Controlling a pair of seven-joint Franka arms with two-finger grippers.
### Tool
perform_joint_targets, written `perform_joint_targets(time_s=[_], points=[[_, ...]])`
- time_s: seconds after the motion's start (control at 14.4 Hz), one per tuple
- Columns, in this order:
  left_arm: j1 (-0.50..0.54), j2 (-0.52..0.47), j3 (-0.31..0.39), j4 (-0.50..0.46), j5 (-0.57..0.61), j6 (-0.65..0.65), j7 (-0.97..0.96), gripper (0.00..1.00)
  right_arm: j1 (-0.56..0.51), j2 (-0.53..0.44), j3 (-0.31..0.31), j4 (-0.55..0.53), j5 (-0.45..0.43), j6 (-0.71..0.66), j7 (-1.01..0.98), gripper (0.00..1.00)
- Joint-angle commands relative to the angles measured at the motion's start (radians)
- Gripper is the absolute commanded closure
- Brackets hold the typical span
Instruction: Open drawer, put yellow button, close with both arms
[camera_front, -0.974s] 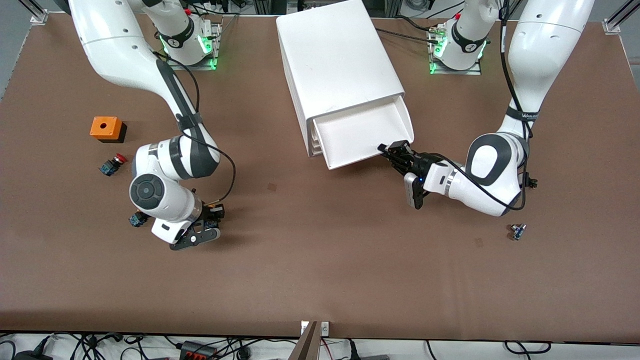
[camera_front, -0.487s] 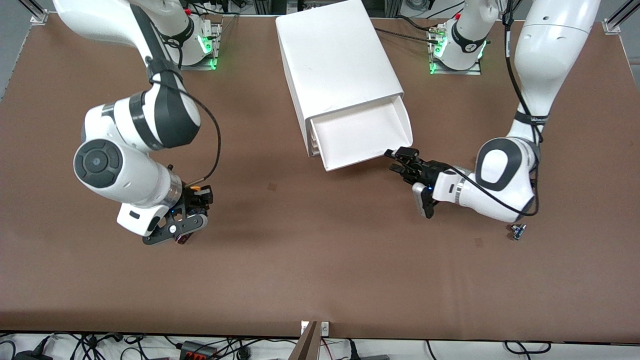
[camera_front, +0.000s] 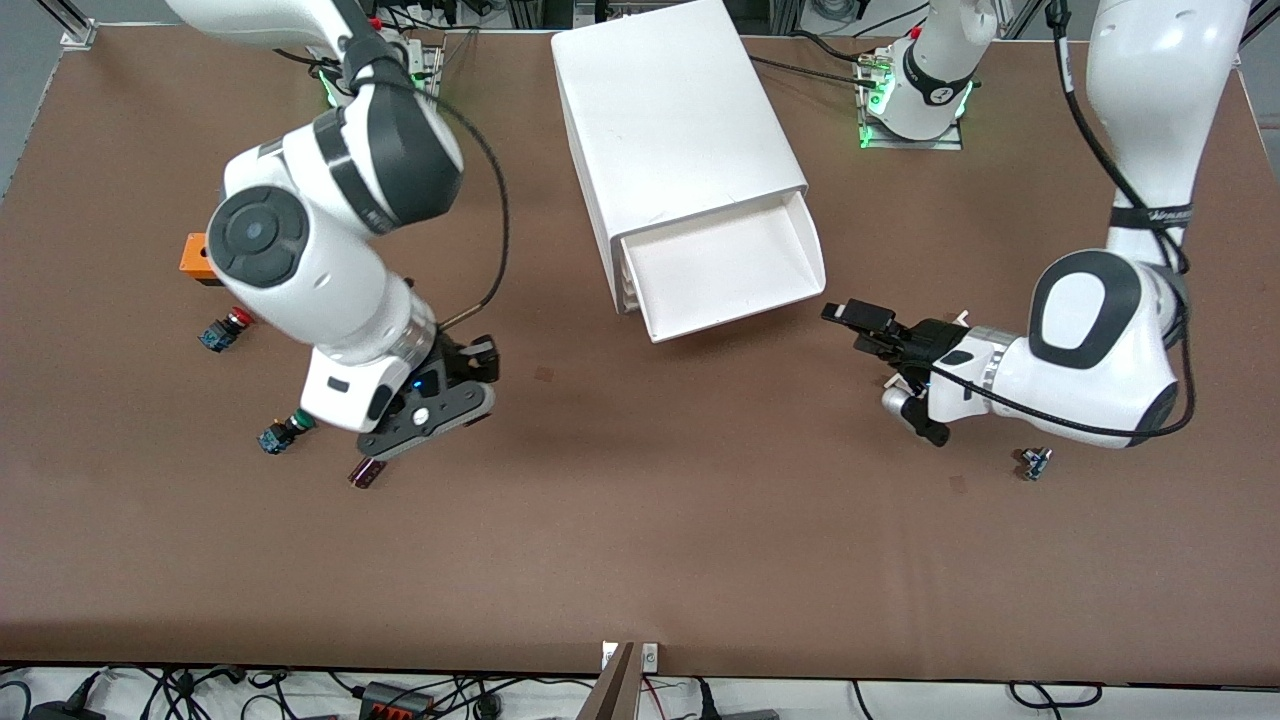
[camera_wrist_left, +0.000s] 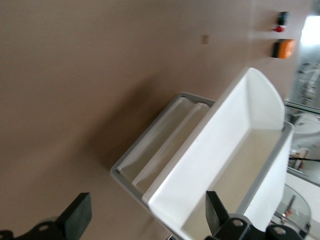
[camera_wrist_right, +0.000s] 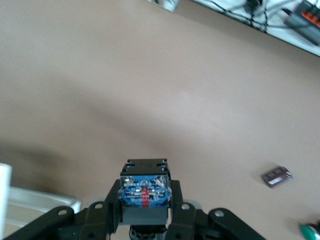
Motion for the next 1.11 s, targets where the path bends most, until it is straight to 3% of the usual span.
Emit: perform_joint_targets(time_s=[0.0, 0.35, 0.7, 1.04], points=[[-0.016, -0.040, -0.017, 0.077, 0.226, -0.011, -0.156, 0.00, 0.091, -0.008, -0.011, 0.004, 0.008, 0.040, 0.117, 1.00], [-0.078, -0.043, -0.015, 0.120, 0.598, -0.013, -0.161, 0.00, 0.206, 0.005, -0.018, 0.004, 0.002, 0.084, 0.287, 1.00], [-0.041, -0.014, 0.003, 0.146, 0.589, 0.001, -0.382, 0.00, 0.311, 0.046, -0.019, 0.005, 0.000, 0.087, 0.488, 1.00], [-0.003, -0.008, 0.003, 0.142, 0.517, 0.018, -0.434, 0.00, 0.394, 0.091, -0.019, 0.005, -0.040, 0.143, 0.601, 1.00]])
